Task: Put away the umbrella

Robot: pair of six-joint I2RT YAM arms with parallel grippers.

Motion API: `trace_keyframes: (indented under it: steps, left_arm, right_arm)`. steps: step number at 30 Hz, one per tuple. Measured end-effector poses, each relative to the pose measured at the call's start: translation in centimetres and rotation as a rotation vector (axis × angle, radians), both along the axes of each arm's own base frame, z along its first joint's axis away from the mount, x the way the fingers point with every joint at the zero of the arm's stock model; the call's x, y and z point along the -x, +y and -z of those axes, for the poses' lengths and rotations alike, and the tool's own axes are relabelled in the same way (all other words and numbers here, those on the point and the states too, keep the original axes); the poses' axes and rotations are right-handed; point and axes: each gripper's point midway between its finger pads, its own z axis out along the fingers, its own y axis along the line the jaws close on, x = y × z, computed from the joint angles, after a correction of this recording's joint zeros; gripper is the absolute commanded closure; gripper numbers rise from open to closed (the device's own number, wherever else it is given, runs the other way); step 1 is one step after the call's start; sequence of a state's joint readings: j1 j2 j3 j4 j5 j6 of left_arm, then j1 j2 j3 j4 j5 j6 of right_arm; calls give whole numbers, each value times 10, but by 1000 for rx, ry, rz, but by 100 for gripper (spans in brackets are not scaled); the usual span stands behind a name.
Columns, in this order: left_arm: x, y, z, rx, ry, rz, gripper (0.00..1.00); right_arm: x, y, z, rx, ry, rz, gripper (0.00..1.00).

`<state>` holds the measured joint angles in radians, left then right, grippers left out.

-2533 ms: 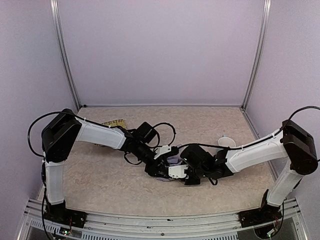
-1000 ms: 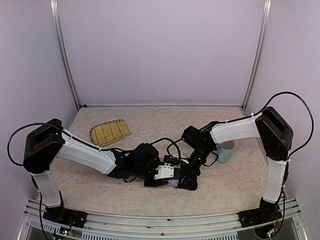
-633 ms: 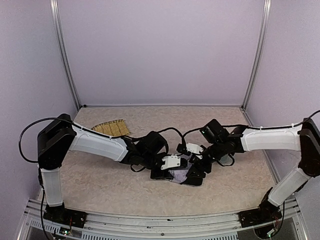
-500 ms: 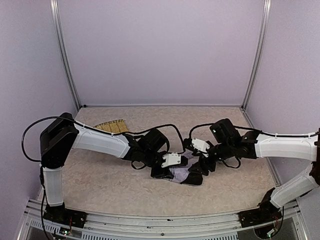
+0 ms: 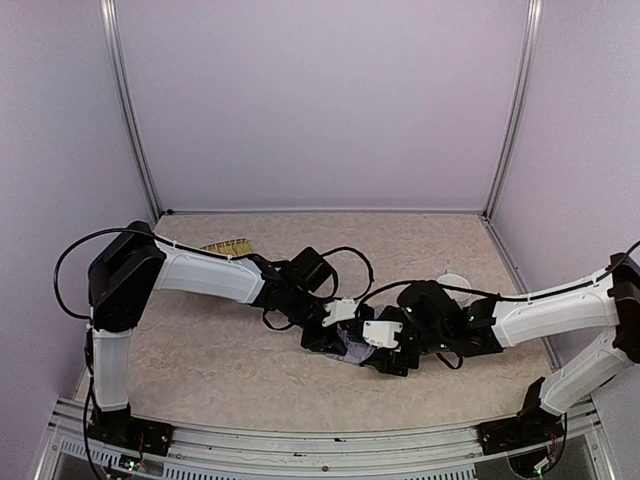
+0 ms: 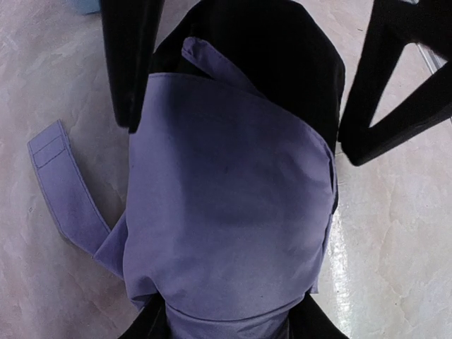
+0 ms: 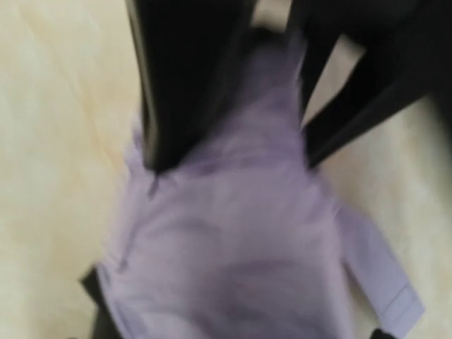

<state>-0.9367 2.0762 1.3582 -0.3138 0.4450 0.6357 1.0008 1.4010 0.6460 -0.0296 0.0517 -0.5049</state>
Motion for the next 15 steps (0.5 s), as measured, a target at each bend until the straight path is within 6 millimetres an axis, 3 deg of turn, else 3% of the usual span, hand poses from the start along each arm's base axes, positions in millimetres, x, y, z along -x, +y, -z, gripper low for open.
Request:
trace_keyframes:
  steps: [3,9,15]
  left_arm:
    - [2,1,1,-5,8,3,71]
    - [2,2,2,-6,15,5,71]
    - [2,8,2,-16,39,2,71]
  right_arm:
    - [-7,-1,20,76,-4,9,13]
    - [-12,3,40,136,-1,-8,18]
    - [-18,16,45,158,31,-8,51]
